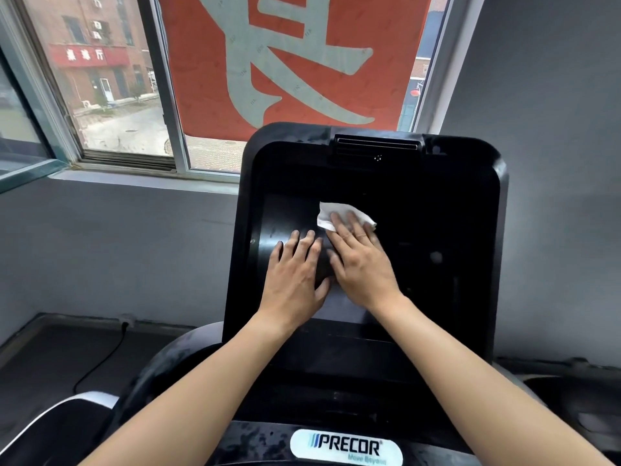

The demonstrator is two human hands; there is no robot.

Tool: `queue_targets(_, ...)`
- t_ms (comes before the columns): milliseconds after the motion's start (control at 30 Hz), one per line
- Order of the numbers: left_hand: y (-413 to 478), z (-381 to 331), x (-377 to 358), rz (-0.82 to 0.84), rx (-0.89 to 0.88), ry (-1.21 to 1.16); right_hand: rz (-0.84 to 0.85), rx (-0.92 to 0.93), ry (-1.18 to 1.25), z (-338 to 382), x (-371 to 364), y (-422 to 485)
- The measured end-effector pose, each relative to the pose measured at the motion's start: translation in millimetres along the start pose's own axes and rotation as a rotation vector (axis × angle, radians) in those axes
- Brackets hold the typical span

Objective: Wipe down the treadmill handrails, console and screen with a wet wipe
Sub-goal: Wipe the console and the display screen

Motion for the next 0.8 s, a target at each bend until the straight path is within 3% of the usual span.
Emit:
queue_targets(67, -1, 0, 0, -0.013, -0.003, 0.011, -0.005, 0.046, -0.047, -15, 6, 2)
queue_targets(200, -3, -4, -2, -0.018, 0.002, 0.014, -0.115, -0.202, 0.006, -56, 30, 16)
queue_targets(300, -6, -10, -5, -0.012, 0.021, -0.003, -0.122, -0.282, 0.056, -42, 24, 17)
queue_targets(433, -11, -20, -8, -0.019, -0.039, -0.021, 0.006, 0.037, -0.013, -7, 3, 0)
queue_targets(500, -13, -22, -9, -0.022, -0.066, -0.012, 0.003, 0.113, -0.060, -19, 8, -3)
queue_targets(700, -14, -24, -9, -0.025, -0.078, -0.008, -0.148, -0.327, 0.037, -59, 35, -1)
queue_targets(800, -15, -31, -9, -0.029, -0.093, -0.011, -0.082, -0.229, 0.061, -29, 22, -3)
Point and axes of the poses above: each hand's wrist, its own y-axis towards the middle knuckle, its own x-axis out of the back of the hand, z = x × y, the point moved 6 cm from there along y, towards the middle knuckle, and after that the axes turned 14 degrees about x, right-handed, at the moved point
